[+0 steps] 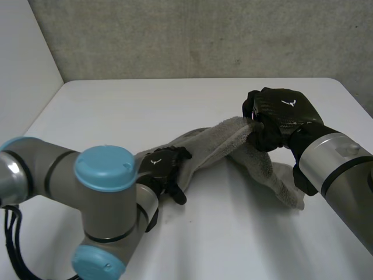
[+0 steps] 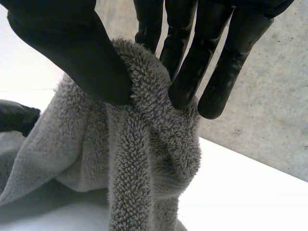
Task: Fold the towel.
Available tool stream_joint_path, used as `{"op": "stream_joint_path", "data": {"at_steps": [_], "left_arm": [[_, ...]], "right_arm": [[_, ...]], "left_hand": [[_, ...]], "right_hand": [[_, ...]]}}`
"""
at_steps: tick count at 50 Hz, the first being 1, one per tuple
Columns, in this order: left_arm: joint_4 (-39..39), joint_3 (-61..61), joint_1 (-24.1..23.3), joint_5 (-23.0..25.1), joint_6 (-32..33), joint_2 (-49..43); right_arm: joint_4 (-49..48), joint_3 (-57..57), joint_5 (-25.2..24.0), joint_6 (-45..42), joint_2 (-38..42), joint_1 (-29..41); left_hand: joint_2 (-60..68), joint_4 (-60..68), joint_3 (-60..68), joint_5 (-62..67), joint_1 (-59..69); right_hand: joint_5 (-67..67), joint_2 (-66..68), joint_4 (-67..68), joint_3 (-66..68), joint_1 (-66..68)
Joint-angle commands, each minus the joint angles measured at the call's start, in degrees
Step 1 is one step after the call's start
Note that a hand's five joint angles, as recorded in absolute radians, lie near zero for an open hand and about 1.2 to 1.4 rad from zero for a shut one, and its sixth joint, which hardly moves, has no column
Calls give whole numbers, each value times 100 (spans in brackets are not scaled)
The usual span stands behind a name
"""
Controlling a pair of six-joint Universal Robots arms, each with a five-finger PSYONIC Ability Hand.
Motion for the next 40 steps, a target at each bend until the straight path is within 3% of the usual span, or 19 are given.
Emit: {"op": "stream_joint_path", "data": {"at_steps": [1, 10, 12, 13, 15, 27, 31, 32, 33, 34, 35, 36, 38, 40], "left_arm": [[612, 216, -125, -452, 12, -397], [851, 436, -328, -496, 12, -802], [886, 541, -328, -601, 12, -864], [886, 542, -328, -602, 12, -864], [991, 559, -293, -838, 12, -794], [956, -205, 437, -813, 153, 551], [808, -626, 909, -78, 616, 1235], [807, -627, 911, -74, 619, 1237], [633, -723, 1137, 291, 949, 1428], [631, -724, 1140, 295, 953, 1430], [379, -767, 1409, 643, 1344, 1604], [376, -768, 1412, 646, 1348, 1606], [-305, -812, 1763, 1128, 2205, 1799], [-622, -794, 1790, 1252, 2488, 1869]], "right_arm": [[0, 145, -198, 212, -138, -13], [-9, 268, -198, 283, -200, -22], [-9, 268, -207, 292, -209, -74], [-9, 268, -207, 292, -209, -75], [-9, 259, -233, 283, -235, -92], [-27, -48, -304, -147, -147, -198], [-53, -40, -304, -831, 63, -224], [-27, -66, -304, -1042, 203, -172], [-27, -66, -304, -1044, 204, -171], [-27, -101, -295, -1270, 317, -163], [-9, -119, -295, -1507, 423, -154], [-9, -119, -295, -1510, 424, -154], [61, -119, -269, -2078, 599, -136], [148, -110, -234, -2447, 652, -128]], "left_hand": [[1351, 1351, 1351, 1344, 1309], [2733, 2733, 2733, 2726, 2691], [4626, 4626, 4626, 4618, 4584], [4634, 4634, 4634, 4627, 4592], [5938, 5937, 5938, 5930, 5896], [5944, 5944, 5944, 5937, 5902], [5944, 5944, 5944, 5937, 5902], [5944, 5944, 5944, 5937, 5902], [5944, 5944, 5944, 5937, 5902], [5944, 5944, 5944, 5937, 5902], [5944, 5944, 5944, 5937, 5902], [5944, 5944, 5944, 5937, 5902], [5944, 5944, 5944, 5937, 5902], [5944, 5944, 5944, 5937, 5902]], "right_hand": [[1375, 1210, 1152, 1159, 2562], [1375, 1210, 1152, 1159, 2562], [1375, 1210, 1152, 1159, 2562], [1375, 1210, 1152, 1159, 2562], [1375, 1210, 1152, 1159, 2562], [1375, 1210, 1152, 1159, 2562], [1375, 1210, 1152, 1159, 2562], [1375, 1210, 1152, 1159, 2562], [1375, 1210, 1152, 1159, 2562], [1375, 1210, 1152, 1159, 2562], [1375, 1210, 1152, 1159, 2562], [1375, 1210, 1152, 1159, 2562], [1375, 1210, 1152, 1159, 2562], [1375, 1210, 1152, 1159, 2562]]}}
